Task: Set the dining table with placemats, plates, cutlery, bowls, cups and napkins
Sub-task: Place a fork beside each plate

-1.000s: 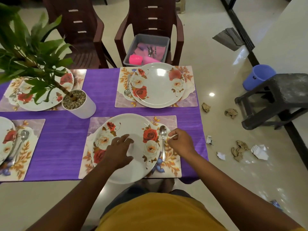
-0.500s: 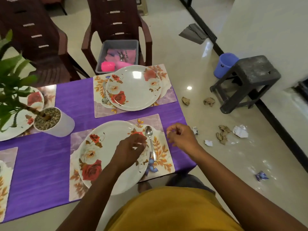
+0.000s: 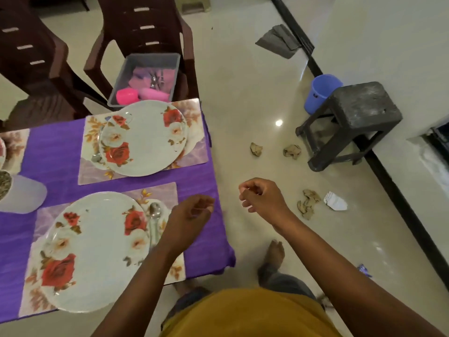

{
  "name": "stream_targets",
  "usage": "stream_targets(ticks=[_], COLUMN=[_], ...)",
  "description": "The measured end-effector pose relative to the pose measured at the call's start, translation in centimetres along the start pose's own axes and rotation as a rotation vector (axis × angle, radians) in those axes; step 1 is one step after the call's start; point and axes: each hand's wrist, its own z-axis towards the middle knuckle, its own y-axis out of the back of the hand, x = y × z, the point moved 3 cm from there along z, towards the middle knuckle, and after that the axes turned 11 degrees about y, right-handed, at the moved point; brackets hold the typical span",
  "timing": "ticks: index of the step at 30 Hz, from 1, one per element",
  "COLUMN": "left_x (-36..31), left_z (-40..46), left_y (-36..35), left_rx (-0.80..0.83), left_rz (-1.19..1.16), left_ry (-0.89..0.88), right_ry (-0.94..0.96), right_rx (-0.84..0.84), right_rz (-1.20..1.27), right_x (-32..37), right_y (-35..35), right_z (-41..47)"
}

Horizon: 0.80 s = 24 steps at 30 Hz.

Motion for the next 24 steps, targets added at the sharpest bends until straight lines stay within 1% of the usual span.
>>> stream_targets(ticks=[4,9,12,17,24], left_x=[-4.1,-7.8,-9.1,-10.9,-12.7], left_z=[1.2,2.6,3.7,6.6,13.6], left_y=[-6.3,-10.6,-11.6,-11.9,-10.5], left_rx=[-0.001,-0.015,-0.031,-0.051,-0.113], left_rz=[-0.052,-0.108,-0.138,-0.153,-0.259], left_ry=[0.060,0.134,0.157,0.177,0.224], right_ry=[-0.009,-0.056,-0.038,0.028,0.082], right_rx=[0.059,0.103,0.128,0.169,0.253], right_rz=[-0.075,-0.082,-0.063,-0.045,-0.078], right_x=[-2.3,-3.9,-3.4,-0.7,3.1], right_y=[7.2,13.1,14.8,16.0,15.9], right_z=[2.1,4.4,6.1,10.0,18.8])
